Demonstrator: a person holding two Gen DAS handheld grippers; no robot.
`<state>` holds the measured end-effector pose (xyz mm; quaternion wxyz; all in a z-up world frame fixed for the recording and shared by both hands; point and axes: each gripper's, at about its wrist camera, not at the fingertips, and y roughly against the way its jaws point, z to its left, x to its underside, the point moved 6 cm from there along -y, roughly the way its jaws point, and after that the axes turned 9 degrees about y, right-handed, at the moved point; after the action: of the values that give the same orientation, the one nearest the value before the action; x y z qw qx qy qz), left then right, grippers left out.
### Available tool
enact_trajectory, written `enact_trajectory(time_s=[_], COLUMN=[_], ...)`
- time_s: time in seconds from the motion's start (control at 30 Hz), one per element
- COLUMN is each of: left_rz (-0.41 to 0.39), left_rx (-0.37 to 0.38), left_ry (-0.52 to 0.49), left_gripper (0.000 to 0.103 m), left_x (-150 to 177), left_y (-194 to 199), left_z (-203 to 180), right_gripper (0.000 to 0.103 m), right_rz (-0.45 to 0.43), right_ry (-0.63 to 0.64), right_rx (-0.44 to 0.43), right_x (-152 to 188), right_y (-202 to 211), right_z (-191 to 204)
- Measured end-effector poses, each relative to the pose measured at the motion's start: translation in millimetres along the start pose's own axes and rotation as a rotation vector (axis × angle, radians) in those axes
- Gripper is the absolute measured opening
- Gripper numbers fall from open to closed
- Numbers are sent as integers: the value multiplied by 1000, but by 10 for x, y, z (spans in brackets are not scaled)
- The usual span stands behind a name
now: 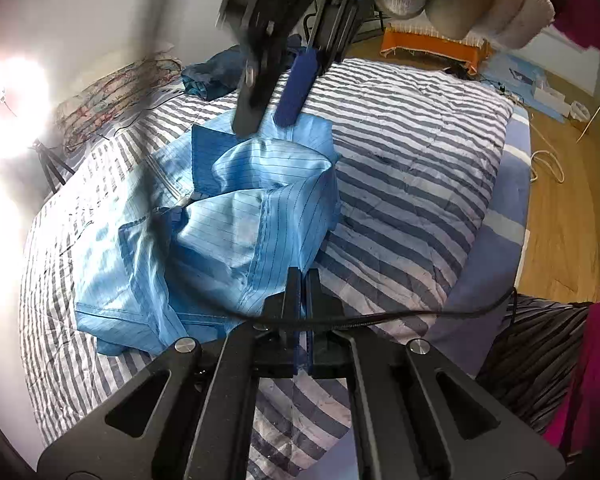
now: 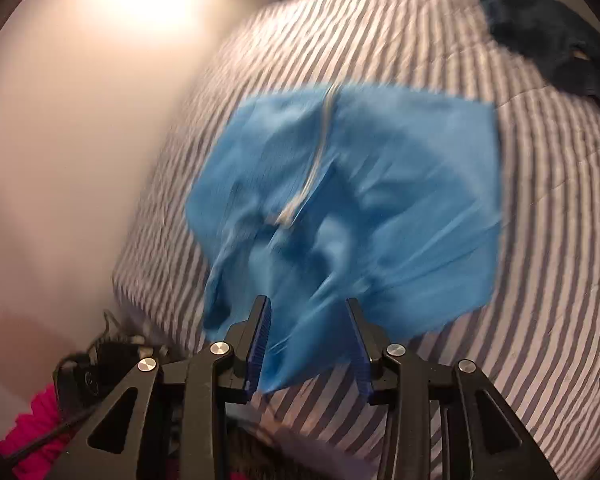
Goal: Fold large clothes
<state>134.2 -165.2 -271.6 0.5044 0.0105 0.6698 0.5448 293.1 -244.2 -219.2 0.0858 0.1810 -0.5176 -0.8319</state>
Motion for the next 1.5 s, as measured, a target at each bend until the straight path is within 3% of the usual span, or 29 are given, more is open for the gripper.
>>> enact_trajectory(time_s=[0.17, 0.23, 0.3, 0.4, 0.6, 0.63, 0.67, 0.7, 0.77, 0.8, 0.9, 1.0, 1.27, 1.4, 1.5], left_rz=[16, 20, 17, 13, 38, 33, 29, 26, 13, 9, -13, -32, 67, 101, 149], left_rx=[-14, -9, -6, 0, 25, 21, 22, 30, 61, 74, 115, 182, 376, 417, 366], left_ry=[-26, -24, -14, -17, -22, -6, 9, 34, 110, 148, 278, 413, 731, 858, 880], left_gripper=[0, 0, 0, 0, 0, 0, 0, 1, 2, 7, 36, 37, 40, 40, 40], left_x=[51, 62, 71, 100, 160, 154, 148, 141, 110, 89, -27, -222, -501, -543, -596], left_y=[-1, -4, 14, 17, -21, 32, 76, 134, 272, 318, 403, 376, -241, -443, -579], left_z=[-9, -1, 30, 37, -54, -27, 2, 43, 170, 235, 441, 568, 598, 617, 608], right_gripper=[38, 27, 0, 0, 0, 1, 9, 25, 47, 48, 48, 47, 47, 47, 47], right_rz=[167, 201, 197, 118, 29, 17, -2, -18, -110, -144, -240, -269, -416, -456, -458], right_ry=[40, 44, 43, 50, -12, -3, 20, 44, 93, 106, 95, 69, 52, 80, 76], right_rx=[94, 120, 110, 124, 34, 21, 4, -15, -93, -104, -152, -152, -281, -282, -279], right_x=[33, 39, 35, -7, 105, 111, 120, 121, 125, 113, 76, 3, -18, 107, 143], right_y=[-457, -581, -608, -430, -268, -254, -207, -145, 45, 130, 303, 324, 605, 787, 784], right_z=[4, -41, -58, -103, -165, -141, -115, -92, -24, -55, -240, -420, -605, -699, -819])
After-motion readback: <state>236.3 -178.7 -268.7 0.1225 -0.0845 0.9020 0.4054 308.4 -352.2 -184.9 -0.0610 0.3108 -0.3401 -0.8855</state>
